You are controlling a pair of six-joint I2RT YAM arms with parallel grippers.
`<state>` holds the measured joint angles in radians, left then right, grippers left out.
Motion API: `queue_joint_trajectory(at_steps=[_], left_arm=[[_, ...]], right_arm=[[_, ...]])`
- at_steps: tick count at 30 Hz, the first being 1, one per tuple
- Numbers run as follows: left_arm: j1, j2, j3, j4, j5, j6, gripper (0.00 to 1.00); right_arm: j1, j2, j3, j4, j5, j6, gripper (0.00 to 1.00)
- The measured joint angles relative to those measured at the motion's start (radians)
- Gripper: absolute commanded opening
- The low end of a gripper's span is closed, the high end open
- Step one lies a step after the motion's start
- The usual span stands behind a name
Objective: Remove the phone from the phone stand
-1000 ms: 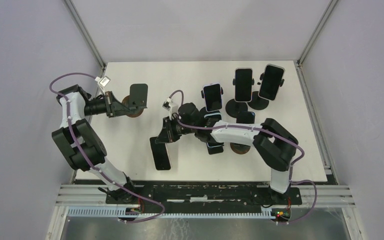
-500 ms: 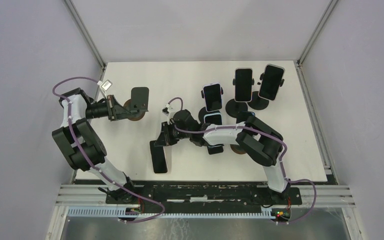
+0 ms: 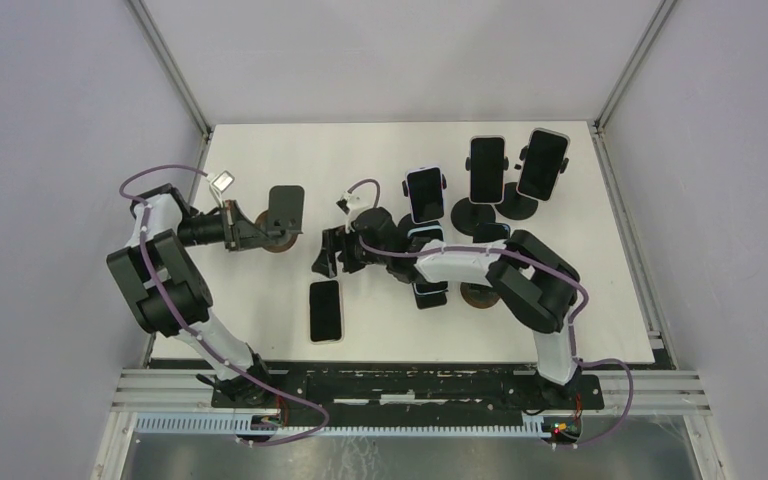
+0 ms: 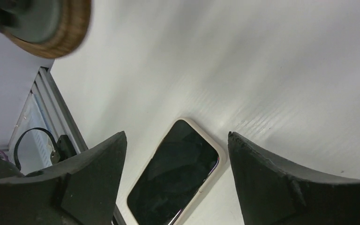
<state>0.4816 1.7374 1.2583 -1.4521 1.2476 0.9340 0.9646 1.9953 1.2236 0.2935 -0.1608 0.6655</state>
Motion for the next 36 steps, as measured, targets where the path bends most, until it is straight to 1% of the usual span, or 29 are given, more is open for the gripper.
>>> queue_joint_trajectory(at_steps=[5,10,14,16,17,19,21,22,23,24,25,26,27,28,29,30,34,36], left_arm=[[-0.016,-0.002,-0.01,0.0,0.0,0.005,0.02],[-0.04,-0.013,-0.03,0.0,0.0,0.008,0.02],[-0.084,-0.037,-0.055,0.0,-0.001,0.01,0.02],[-0.109,-0.055,-0.059,0.0,-0.002,0.01,0.02],[-0.122,-0.066,-0.059,0.0,-0.002,0.01,0.02],[-0.137,-0.082,-0.059,-0.001,-0.002,0.01,0.02],[-0.144,-0.093,-0.059,-0.001,-0.002,0.01,0.02],[-0.145,-0.095,-0.059,-0.001,-0.002,0.01,0.02],[-0.145,-0.095,-0.059,0.0,-0.002,0.01,0.05],[-0.145,-0.095,-0.059,0.0,-0.006,0.01,0.08],[-0.145,-0.095,-0.059,-0.002,-0.015,0.01,0.26],[-0.145,-0.094,-0.059,-0.005,-0.016,0.01,0.38],[-0.146,-0.092,-0.059,-0.01,-0.017,0.01,0.61],[-0.148,-0.089,-0.059,-0.02,-0.018,0.009,0.71],[-0.15,-0.081,-0.057,-0.018,-0.018,0.01,0.89],[-0.149,-0.07,-0.047,-0.02,-0.021,0.008,0.98],[-0.111,-0.028,0.02,-0.016,-0.055,-0.002,1.0],[-0.061,-0.02,0.066,-0.011,-0.091,-0.004,1.0]], right_arm=[[-0.034,-0.122,0.0,-0.026,-0.023,-0.047,0.91],[-0.096,-0.272,0.007,0.026,-0.129,-0.069,0.94],[-0.126,-0.283,0.091,0.045,-0.208,-0.071,0.93],[-0.127,-0.263,0.146,0.047,-0.25,-0.071,0.85],[-0.124,-0.251,0.167,0.05,-0.269,-0.069,0.78],[-0.122,-0.233,0.184,0.063,-0.301,-0.063,0.6],[-0.122,-0.217,0.185,0.07,-0.331,-0.053,0.39],[-0.121,-0.211,0.185,0.072,-0.34,-0.054,0.3],[-0.12,-0.202,0.185,0.071,-0.353,-0.046,0.23],[-0.12,-0.197,0.185,0.072,-0.361,-0.047,0.13],[-0.12,-0.195,0.185,0.074,-0.378,-0.047,0.07],[-0.12,-0.194,0.184,0.078,-0.393,-0.05,0.01],[-0.12,-0.193,0.185,0.082,-0.409,-0.061,0.0],[-0.12,-0.193,0.194,0.091,-0.419,-0.059,0.0],[-0.118,-0.191,0.208,0.077,-0.418,-0.065,0.0],[-0.116,-0.187,0.223,0.058,-0.41,-0.071,0.0],[-0.117,-0.128,0.301,-0.003,-0.407,-0.095,0.0],[-0.117,-0.079,0.342,-0.034,-0.404,-0.108,0.0]])
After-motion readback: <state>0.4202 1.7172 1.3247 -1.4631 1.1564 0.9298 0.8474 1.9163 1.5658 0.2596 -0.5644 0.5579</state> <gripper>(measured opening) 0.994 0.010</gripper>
